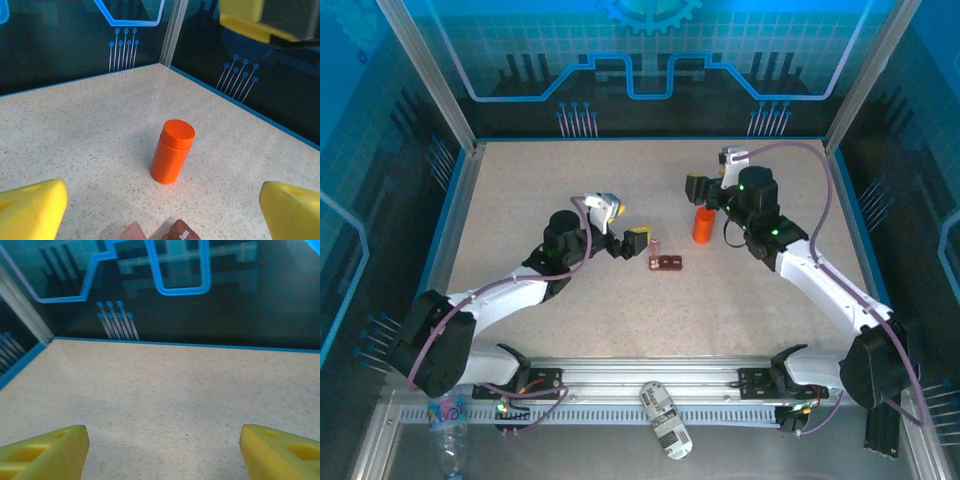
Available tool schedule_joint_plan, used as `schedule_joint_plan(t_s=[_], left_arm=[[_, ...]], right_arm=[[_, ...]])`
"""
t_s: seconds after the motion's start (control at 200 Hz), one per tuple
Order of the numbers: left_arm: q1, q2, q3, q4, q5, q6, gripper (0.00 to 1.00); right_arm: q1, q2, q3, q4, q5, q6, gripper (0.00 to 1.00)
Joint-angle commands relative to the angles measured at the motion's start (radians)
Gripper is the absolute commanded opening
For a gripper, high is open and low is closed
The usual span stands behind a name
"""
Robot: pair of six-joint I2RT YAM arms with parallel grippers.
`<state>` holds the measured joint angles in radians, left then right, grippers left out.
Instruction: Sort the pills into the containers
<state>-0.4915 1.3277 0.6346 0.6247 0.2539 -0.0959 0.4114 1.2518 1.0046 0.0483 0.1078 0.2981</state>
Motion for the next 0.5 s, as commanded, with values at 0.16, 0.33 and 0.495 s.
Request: schedule_joint_plan(t_s=[0.16,0.33,0.495], left_arm=[[0.015,0.013,0.095,-0.13,-0.005,0.049,0.99],[0.015,0.015,0.108,-0.122,-0.073,0.016,0.99],[0.015,0.016,0.105,-0.104,-0.154,-0.039,0.99]], right_arm=[[0.015,-0.07,-0.016,-0.226,-0.155,0.016,0.8],[0.015,-0.11,-0.069,-0.24,-0.156,0.036,0.87],[0.015,-0.116,-0.073,-0.257,-0.142,0.029,1.0]])
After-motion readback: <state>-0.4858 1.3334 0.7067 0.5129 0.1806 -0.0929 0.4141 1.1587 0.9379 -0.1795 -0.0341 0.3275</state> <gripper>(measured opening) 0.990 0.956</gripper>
